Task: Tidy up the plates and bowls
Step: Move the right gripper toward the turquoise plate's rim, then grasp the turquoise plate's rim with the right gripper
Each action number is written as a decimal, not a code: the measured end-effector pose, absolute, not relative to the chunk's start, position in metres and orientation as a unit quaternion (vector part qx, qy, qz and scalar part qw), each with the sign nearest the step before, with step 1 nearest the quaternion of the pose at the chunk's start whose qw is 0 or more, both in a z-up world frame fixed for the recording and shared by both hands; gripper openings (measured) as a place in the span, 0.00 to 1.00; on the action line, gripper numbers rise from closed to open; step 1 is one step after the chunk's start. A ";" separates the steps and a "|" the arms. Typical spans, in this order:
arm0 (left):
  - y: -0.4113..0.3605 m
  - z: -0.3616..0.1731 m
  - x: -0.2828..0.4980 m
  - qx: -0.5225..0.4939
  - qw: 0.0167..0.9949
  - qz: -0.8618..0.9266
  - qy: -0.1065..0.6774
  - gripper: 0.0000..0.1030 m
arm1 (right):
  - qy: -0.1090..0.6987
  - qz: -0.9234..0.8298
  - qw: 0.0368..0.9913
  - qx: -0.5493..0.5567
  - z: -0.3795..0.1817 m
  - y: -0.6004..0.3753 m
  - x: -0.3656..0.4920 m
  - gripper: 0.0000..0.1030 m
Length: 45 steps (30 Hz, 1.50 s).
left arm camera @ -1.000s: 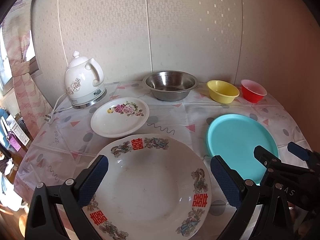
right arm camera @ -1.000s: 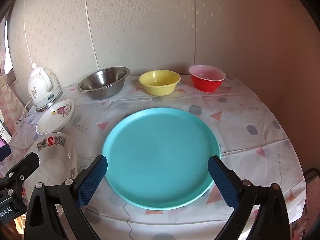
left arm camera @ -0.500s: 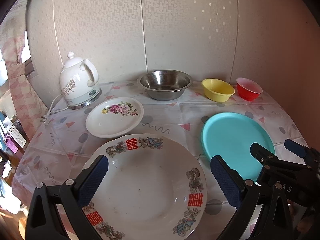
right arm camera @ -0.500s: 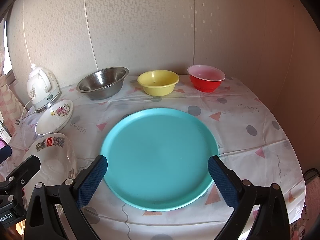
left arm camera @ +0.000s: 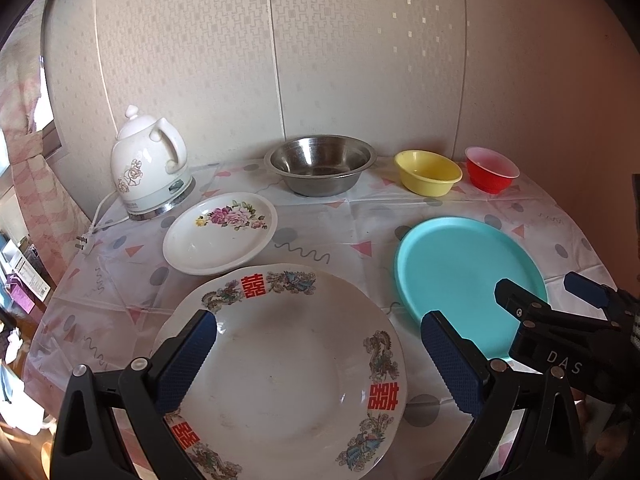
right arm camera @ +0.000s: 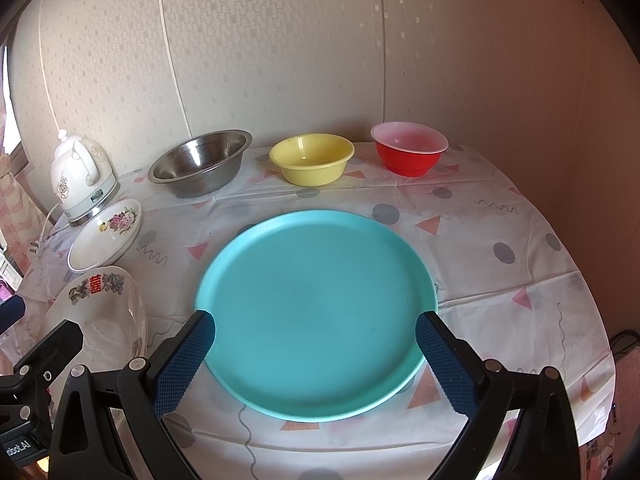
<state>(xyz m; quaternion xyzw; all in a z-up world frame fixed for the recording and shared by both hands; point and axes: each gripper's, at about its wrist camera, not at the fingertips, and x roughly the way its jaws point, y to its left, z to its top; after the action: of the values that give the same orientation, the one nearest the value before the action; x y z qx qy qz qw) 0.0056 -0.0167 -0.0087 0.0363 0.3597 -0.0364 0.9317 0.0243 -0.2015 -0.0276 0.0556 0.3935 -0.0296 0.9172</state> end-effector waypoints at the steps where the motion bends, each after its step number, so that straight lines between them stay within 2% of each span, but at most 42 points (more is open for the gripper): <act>1: -0.017 -0.009 0.006 0.037 0.932 -0.037 0.360 1.00 | 0.394 -0.030 0.917 0.056 -0.028 -0.202 0.024 0.99; 41: -0.048 -0.012 0.026 0.076 0.916 -0.079 0.387 1.00 | 0.407 -0.045 0.905 0.119 -0.037 -0.251 0.029 0.99; 45: -0.054 -0.008 0.034 0.069 0.911 -0.111 0.390 1.00 | 0.406 -0.035 0.903 0.139 -0.038 -0.267 0.028 0.95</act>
<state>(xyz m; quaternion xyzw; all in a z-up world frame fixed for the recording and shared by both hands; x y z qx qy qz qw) 0.0338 -0.0537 -0.0081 0.0693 0.3900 -0.1115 0.9114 0.0284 -0.2674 -0.0380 0.1395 0.4059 -0.0354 0.9025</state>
